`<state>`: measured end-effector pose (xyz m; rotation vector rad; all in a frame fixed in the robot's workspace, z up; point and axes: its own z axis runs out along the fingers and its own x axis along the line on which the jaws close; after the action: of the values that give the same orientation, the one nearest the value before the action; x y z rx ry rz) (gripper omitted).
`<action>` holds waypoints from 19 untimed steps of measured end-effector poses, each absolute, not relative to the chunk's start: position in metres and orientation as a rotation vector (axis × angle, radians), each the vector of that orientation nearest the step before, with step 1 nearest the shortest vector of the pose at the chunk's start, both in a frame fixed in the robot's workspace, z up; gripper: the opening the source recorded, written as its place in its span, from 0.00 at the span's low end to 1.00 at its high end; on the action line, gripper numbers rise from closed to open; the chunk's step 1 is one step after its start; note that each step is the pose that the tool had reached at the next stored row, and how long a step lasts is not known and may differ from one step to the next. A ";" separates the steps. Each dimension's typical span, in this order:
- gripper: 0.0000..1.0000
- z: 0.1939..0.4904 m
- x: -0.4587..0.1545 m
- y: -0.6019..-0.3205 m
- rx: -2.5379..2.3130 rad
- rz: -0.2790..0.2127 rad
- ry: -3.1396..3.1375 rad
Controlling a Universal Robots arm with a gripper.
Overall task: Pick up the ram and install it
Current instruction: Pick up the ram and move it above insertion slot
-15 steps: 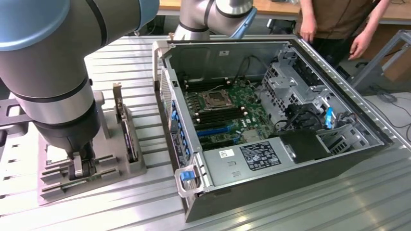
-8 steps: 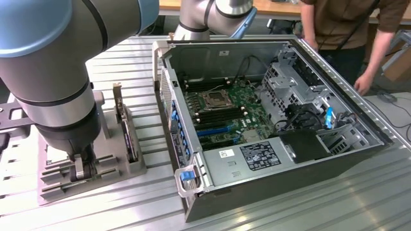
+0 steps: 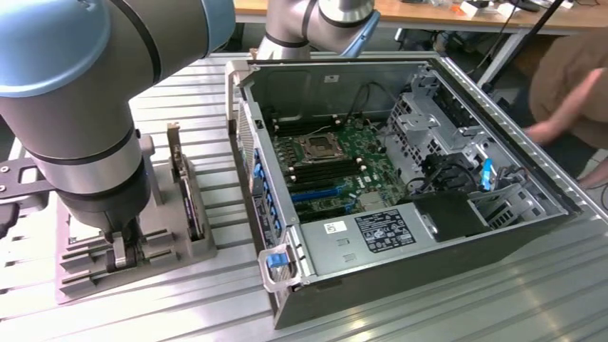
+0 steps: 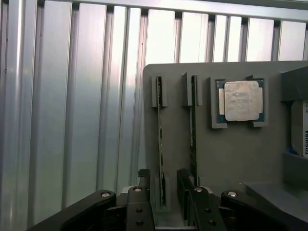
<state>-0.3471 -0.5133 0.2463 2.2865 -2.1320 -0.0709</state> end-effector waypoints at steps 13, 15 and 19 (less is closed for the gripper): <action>0.36 0.233 -0.353 -0.515 2.319 -0.070 -2.096; 0.36 0.230 -0.353 -0.516 2.325 -0.070 -2.088; 0.36 0.227 -0.353 -0.517 2.332 -0.070 -2.080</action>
<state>-0.3532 -0.5166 0.2271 2.3321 -2.0804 -0.0703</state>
